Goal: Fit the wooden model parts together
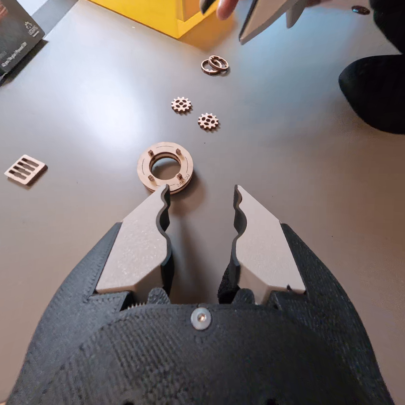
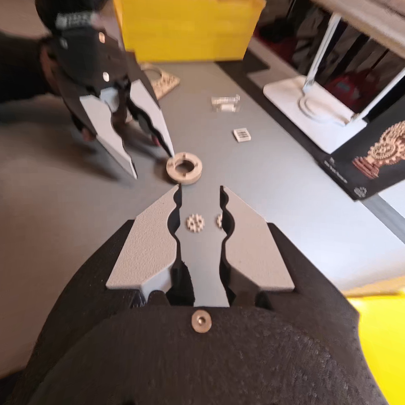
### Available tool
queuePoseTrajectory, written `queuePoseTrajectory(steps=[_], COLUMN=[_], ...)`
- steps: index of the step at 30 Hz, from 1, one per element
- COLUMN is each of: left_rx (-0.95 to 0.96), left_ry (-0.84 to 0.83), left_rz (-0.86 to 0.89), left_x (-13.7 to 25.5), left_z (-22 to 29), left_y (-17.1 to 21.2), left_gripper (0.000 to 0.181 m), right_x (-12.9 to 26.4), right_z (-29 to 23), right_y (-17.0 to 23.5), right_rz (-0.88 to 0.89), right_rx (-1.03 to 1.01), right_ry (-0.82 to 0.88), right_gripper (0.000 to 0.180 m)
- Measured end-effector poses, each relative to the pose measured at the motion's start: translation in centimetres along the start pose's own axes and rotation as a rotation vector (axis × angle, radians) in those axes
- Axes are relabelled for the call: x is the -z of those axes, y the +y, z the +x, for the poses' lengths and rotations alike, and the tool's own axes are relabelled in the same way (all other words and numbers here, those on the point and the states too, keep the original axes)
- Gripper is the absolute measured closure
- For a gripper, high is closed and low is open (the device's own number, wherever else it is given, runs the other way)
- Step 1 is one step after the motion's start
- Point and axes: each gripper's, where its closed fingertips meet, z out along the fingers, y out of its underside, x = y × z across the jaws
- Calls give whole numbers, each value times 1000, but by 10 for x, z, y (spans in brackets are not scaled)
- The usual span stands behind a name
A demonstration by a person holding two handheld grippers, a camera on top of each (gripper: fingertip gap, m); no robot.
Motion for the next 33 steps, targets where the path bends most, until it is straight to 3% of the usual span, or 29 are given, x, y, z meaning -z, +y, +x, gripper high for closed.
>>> queuePoseTrajectory(steps=[4, 9, 12, 17, 33], left_rx=[-60, -85, -109, -150, -76], left_ry=[-52, -62, -34, -48, -102], left_rz=[-44, -58, -88, -113, -92], left_x=[-8, -16, -26, -30, 2], left_z=[-17, -38, -39, -35, -1], left_y=[-5, -19, -20, -14, 6], left_gripper=[123, 117, 115, 127, 120], right_x=[15, -2, -14, -31, -42], right_z=[0, -8, -8, -7, -18], right_y=[39, 77, 76, 76, 78], right_rz=[-140, -257, -270, -335, -377], right_rx=[-21, -67, -47, -31, 26], right_ry=[-38, -56, -43, -65, -135], right_gripper=[154, 150, 149, 148, 158])
